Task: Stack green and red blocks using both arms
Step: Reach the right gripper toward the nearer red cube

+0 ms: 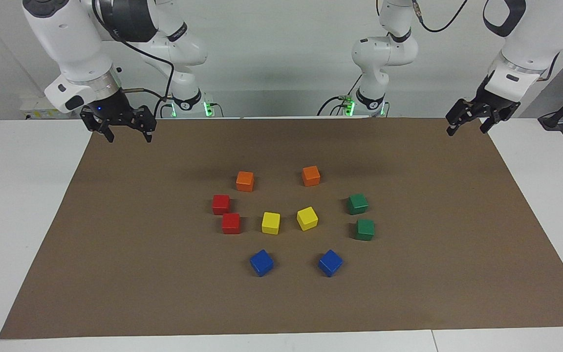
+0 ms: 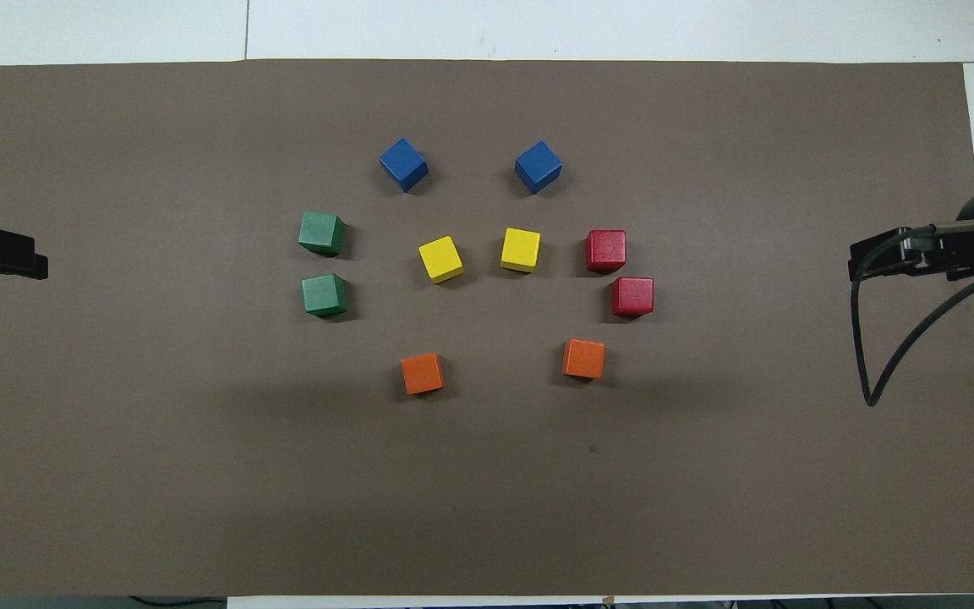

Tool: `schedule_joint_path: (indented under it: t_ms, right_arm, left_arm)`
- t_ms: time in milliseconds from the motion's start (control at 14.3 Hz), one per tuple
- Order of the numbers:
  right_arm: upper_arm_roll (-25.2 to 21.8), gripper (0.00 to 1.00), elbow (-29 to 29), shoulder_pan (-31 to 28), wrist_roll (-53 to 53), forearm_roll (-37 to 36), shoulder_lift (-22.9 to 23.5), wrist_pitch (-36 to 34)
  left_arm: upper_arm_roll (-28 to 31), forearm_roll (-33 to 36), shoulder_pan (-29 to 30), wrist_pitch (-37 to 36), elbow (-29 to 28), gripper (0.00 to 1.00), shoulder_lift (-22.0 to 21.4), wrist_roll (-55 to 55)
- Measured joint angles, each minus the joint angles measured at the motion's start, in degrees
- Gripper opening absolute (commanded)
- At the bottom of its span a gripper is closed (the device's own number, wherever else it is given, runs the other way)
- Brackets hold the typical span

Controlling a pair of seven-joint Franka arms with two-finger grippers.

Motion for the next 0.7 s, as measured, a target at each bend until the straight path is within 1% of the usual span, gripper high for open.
schedule_joint_path:
  t_ms: [279, 418, 557, 697]
  right_arm:
    - [0.12, 1.0, -0.04, 0.03, 0.08, 0.0, 0.0, -0.04]
    - [0.67, 1.0, -0.42, 0.78, 2.16, 0.12, 0.01, 0.03]
    - [1.21, 1.0, -0.96, 4.31, 8.21, 0.15, 0.02, 1.15]
    - [1.63, 1.0, -2.23, 8.77, 14.39, 0.14, 0.07, 3.83]
  left_arm:
    - [0.01, 0.0, 0.0, 0.13, 0.01, 1.0, 0.0, 0.0]
    - [0.04, 0.0, 0.0, 0.15, 0.02, 1.0, 0.0, 0.0]
    - [0.05, 0.0, 0.0, 0.16, 0.04, 1.0, -0.01, 0.0]
    - [0.12, 0.0, 0.0, 0.16, 0.04, 1.0, 0.0, 0.0]
